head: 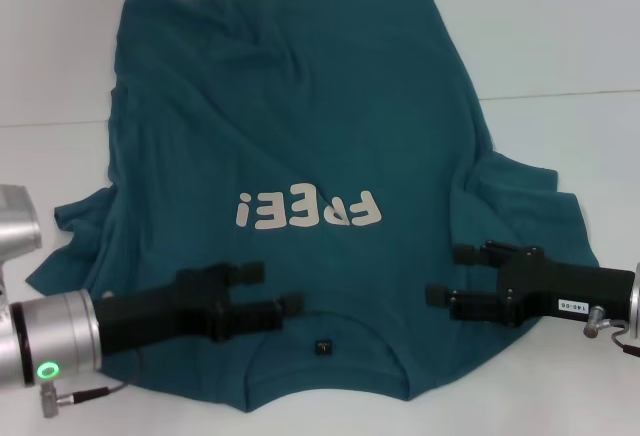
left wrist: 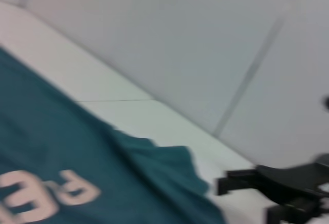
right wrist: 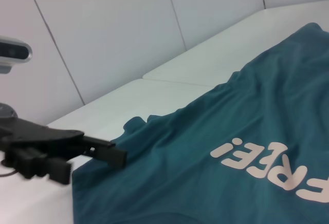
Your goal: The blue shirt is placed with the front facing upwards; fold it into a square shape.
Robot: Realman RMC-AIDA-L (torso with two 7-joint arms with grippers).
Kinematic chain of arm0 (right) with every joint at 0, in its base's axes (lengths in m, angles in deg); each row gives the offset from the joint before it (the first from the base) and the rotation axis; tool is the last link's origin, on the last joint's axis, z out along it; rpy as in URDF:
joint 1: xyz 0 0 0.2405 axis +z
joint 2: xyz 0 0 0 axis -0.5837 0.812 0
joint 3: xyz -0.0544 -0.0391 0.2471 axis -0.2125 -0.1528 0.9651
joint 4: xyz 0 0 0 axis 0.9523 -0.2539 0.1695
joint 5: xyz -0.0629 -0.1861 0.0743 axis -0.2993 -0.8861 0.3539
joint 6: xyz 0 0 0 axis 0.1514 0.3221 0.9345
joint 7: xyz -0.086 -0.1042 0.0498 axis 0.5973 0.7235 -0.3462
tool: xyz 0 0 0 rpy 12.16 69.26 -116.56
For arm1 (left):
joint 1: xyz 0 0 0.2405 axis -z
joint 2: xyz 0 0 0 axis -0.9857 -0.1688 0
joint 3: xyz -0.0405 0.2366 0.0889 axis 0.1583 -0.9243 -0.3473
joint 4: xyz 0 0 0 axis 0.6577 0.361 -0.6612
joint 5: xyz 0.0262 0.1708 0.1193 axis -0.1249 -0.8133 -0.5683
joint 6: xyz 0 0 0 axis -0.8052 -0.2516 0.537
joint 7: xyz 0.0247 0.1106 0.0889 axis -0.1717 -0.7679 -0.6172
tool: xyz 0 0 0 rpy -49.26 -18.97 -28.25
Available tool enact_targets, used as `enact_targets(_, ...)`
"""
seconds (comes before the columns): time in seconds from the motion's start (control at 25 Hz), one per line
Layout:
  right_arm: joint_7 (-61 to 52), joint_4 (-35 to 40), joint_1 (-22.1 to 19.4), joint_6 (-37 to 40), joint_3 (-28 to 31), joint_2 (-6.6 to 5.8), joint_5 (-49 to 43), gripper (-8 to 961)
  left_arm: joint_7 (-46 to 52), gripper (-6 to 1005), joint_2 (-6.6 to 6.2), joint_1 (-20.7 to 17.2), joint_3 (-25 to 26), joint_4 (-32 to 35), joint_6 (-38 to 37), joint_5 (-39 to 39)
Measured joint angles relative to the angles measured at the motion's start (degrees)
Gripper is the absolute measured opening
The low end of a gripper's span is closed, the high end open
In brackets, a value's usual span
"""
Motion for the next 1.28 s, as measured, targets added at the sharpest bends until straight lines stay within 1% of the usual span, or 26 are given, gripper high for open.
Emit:
enact_targets(0.16,0.0,-0.2,-0.1,-0.4,0.4,0.00,0.1,927,2.8,884,-0.50,-0.3,1.7,0.4,3.8,0.0)
enact_targets(0.24,0.0,-0.5,-0.1,-0.6,0.7,0.00,0.1,927,3.1,881,-0.91,-0.4,3.9,0.4,4.3,-0.1)
enact_targets(0.32,-0.3,-0.7,-0.1,-0.8,1.0,0.04,0.1,927,4.0,878,-1.61,-0.5,7.0,0.5,4.9,-0.3)
enact_targets(0.44,-0.7,-0.7,-0.1,-1.0,1.1,0.29,0.1,927,6.1,874,-2.43,-0.5,9.8,0.5,6.1,-0.4)
enact_targets(0.52,-0.8,-0.7,0.0,-1.0,1.2,0.38,0.1,926,7.5,871,-2.88,-0.5,13.2,0.6,7.8,-0.4)
enact_targets(0.68,-0.8,-0.9,0.0,-1.3,1.3,0.51,0.1,926,8.2,865,-3.02,-0.9,16.7,0.6,10.6,-0.4)
enact_targets(0.88,-1.0,-1.3,0.0,-1.4,1.6,0.52,0.1,926,8.1,857,-3.25,-1.3,17.4,0.7,13.3,-0.9)
enact_targets(1.28,-2.0,-1.4,0.0,-2.1,1.7,0.52,0.1,926,7.8,842,-3.36,-1.1,16.9,1.0,20.4,-1.8)
